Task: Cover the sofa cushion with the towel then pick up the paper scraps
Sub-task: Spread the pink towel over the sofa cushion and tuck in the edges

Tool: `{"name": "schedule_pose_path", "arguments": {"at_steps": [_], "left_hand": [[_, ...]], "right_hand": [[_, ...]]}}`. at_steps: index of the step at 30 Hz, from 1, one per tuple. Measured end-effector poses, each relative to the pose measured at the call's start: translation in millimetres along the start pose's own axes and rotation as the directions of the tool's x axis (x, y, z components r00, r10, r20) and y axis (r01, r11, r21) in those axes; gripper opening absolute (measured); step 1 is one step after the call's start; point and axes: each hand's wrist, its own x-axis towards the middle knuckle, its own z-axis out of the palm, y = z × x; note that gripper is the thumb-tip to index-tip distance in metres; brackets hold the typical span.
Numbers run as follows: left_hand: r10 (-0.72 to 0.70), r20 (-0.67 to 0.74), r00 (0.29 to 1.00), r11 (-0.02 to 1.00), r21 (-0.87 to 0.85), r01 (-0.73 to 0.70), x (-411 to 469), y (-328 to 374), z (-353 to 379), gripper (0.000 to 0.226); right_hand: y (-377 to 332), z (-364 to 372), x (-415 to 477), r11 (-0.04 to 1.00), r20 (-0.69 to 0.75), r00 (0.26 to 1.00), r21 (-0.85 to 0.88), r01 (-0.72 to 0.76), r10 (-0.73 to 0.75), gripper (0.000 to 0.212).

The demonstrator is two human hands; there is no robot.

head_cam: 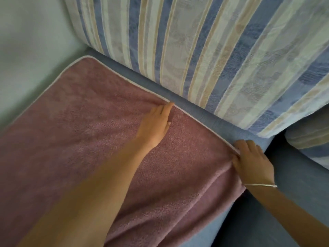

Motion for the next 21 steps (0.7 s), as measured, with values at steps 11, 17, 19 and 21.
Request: {"name": "schedule_pose_path", "arguments": {"at_steps": [11,17,19,21], "left_hand": [[-0.032,-0.259,0.965,0.992,-0.126,-0.001,-244,3,40,0.01],[-0.106,-0.19,0.976,0.994,-0.024,0.103,-336,2,60,0.021],[-0.051,-0.175,0.983,0.998,0.032,0.058,-349,-3,58,0.033],[-0.053,-0.176,0.983,0.997,0.043,0.062,-350,-9,52,0.038]], "right_hand": [[-117,33,-145,0.493,-0.208,0.517,0.155,0.856,-0.831,0.014],[-129,53,-183,0.533,-0.055,0.534,0.033,0.846,-0.844,0.013],[-130,52,-183,0.53,-0.045,0.528,-0.023,0.848,-0.848,0.014],[-134,47,-181,0.531,-0.03,0.531,-0.044,0.846,-0.847,0.013]]}}
